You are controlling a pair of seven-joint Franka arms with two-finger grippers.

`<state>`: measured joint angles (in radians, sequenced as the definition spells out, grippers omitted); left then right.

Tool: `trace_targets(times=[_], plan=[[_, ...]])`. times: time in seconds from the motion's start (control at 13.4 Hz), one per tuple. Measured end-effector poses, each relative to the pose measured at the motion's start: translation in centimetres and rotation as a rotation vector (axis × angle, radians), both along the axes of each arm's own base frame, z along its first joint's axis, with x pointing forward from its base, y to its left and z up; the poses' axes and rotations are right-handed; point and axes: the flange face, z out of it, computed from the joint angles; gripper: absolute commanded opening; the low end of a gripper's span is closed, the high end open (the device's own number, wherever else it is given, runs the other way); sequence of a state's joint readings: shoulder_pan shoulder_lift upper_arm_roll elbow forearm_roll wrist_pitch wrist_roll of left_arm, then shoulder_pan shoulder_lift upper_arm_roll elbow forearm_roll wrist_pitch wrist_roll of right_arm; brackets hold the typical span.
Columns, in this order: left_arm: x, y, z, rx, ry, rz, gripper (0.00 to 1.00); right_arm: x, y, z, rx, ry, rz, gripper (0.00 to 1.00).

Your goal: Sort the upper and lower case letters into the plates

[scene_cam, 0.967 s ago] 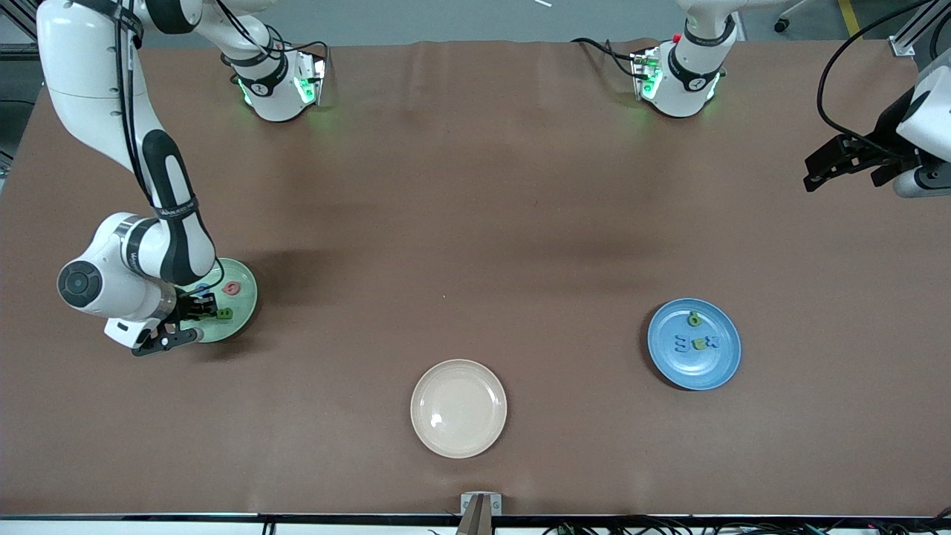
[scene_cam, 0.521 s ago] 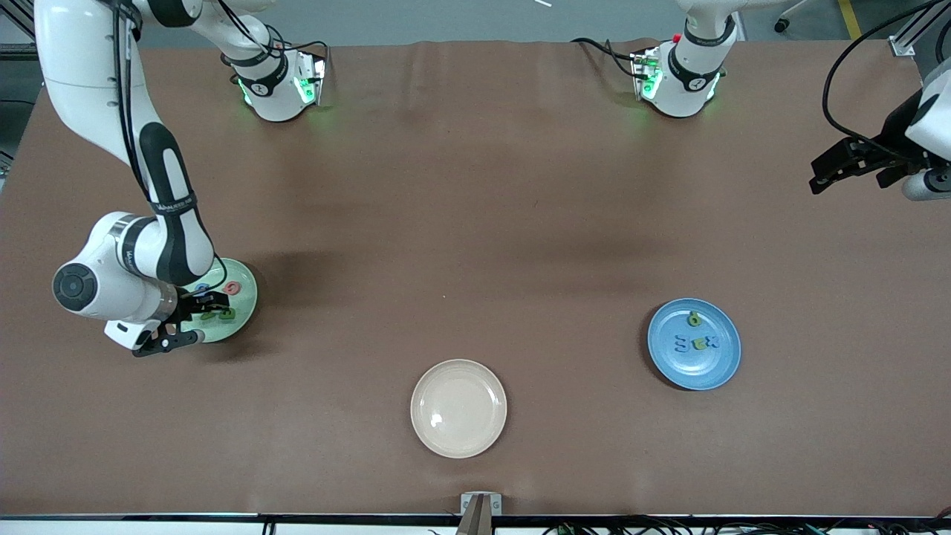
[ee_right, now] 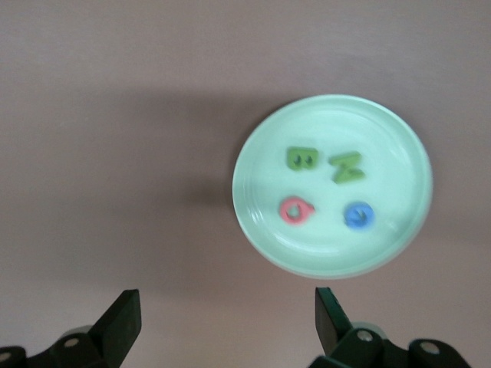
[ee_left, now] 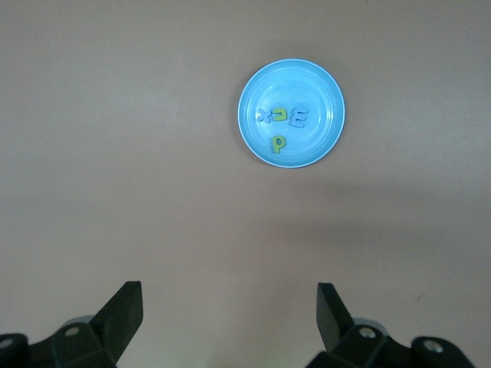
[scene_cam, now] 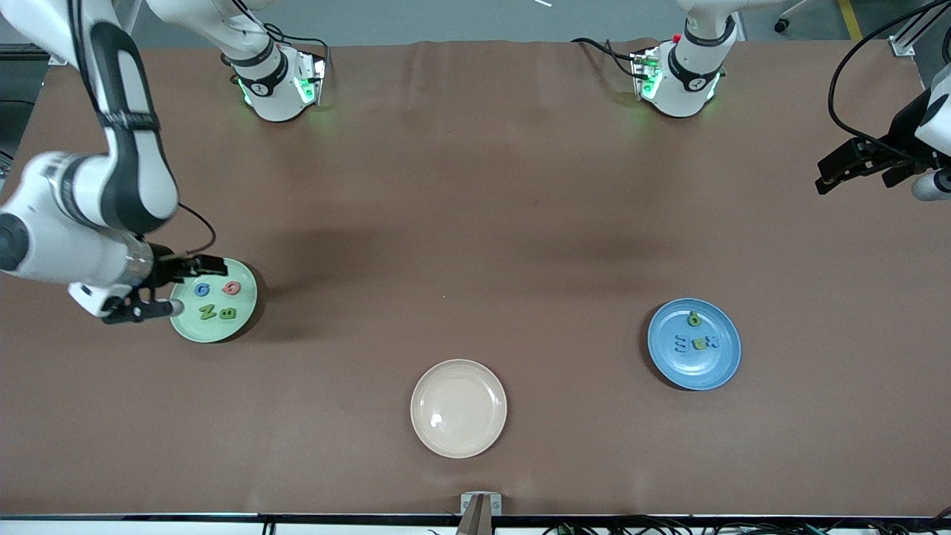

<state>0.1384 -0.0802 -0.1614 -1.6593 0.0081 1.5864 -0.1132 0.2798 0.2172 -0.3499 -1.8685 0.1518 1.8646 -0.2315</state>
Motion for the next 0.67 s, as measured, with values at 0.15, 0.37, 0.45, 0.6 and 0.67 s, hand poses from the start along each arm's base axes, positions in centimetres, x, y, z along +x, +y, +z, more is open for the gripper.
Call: trace_targets(times=[0.15, 0.37, 0.45, 0.6, 0.67], plan=[[0.0, 0.0, 0.0, 0.0, 0.0, 0.0, 1.0, -1.9, 0.3, 5.4, -0.033, -0.012, -0.028, 1.0], [0.0, 0.0, 0.0, 0.0, 0.0, 0.0, 1.0, -4.1, 1.6, 11.7, -0.039, -0.019, -0.04, 1.0], [0.0, 0.0, 0.0, 0.0, 0.0, 0.0, 1.0, -4.4, 1.6, 13.8, -0.04, -0.027, -0.039, 1.0], [0.0, 0.0, 0.0, 0.0, -0.001, 0.0, 1.0, -4.3, 1.4, 17.9, -0.053, -0.059, -0.036, 1.0], [0.0, 0.0, 0.0, 0.0, -0.001, 0.0, 1.0, -4.2, 1.4, 19.4, -0.055, -0.078, -0.035, 1.0]])
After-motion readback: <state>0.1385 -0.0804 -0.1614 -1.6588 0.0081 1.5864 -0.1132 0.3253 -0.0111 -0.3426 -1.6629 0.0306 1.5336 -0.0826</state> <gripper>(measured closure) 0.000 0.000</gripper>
